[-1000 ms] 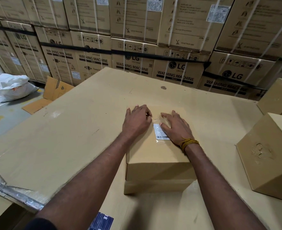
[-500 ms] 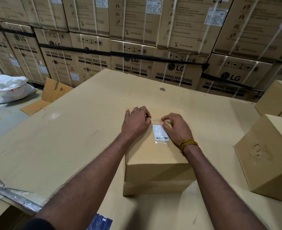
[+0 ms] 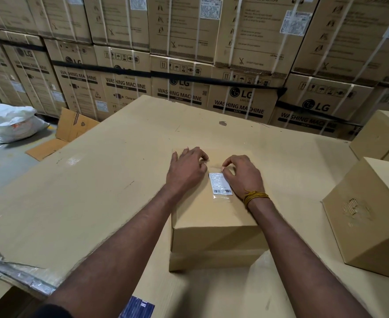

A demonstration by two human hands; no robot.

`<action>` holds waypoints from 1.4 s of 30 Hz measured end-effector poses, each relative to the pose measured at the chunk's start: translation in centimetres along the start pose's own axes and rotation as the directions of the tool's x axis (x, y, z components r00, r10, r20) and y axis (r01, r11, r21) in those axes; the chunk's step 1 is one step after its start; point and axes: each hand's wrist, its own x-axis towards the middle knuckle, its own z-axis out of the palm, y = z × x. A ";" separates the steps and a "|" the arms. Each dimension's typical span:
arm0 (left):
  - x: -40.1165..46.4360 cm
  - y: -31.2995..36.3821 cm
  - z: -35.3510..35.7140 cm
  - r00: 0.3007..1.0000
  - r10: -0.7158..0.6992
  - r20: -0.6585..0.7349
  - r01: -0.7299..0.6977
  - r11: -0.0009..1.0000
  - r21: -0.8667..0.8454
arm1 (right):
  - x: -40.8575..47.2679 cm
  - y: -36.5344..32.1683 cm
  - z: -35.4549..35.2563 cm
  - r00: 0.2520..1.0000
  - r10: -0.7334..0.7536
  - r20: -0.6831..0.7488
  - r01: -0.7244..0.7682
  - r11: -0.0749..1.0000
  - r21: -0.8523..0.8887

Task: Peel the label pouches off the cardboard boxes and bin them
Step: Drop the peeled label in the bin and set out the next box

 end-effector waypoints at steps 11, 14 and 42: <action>-0.1 0.0 -0.1 1.000 0.003 0.011 -0.003 1.000 0.029 | -0.2 0.0 0.1 0.999 -0.037 0.017 0.037 0.999 -0.018; 0.0 -0.1 0.0 1.000 -0.003 0.017 0.003 1.000 0.030 | -0.1 -0.1 0.0 0.999 -0.033 0.009 0.033 0.999 -0.007; -0.3 0.3 -0.3 1.000 -0.001 0.015 0.000 0.999 0.035 | -0.2 -1.2 0.1 0.999 0.009 -0.044 -0.014 0.995 -0.096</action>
